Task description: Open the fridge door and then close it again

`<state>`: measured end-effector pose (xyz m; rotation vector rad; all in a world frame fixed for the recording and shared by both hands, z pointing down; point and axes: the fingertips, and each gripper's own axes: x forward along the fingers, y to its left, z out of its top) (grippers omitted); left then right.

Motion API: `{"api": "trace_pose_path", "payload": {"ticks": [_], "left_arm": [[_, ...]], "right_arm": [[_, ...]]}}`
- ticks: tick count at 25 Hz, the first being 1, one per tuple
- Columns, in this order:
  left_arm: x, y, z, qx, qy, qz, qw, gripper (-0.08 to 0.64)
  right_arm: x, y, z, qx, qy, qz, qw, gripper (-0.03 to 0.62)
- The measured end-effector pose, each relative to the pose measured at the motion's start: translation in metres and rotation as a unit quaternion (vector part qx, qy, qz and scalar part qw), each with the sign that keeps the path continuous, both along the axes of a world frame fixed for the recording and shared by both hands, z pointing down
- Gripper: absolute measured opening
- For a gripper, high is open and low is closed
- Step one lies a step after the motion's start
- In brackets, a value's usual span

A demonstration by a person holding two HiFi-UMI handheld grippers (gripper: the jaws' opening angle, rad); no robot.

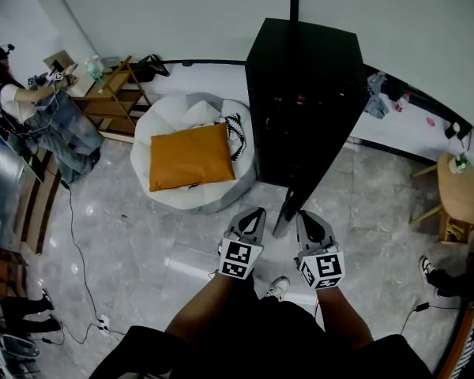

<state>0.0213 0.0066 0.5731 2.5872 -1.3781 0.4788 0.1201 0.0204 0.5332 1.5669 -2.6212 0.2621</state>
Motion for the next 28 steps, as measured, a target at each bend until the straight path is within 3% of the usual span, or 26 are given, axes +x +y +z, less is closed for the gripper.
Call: {"api": "trace_pose_path", "payload": {"ticks": [14, 28], "left_arm": [[-0.029, -0.022, -0.006, -0.005, 0.011, -0.024, 0.9996, 0.021], [-0.074, -0.05, -0.002, -0.015, 0.029, -0.065, 0.9974, 0.021]], "right_arm": [[-0.039, -0.031, 0.0, -0.006, 0.0, -0.036, 0.999, 0.014], [-0.072, -0.079, 0.002, -0.009, 0.021, -0.012, 1.0, 0.014]]}}
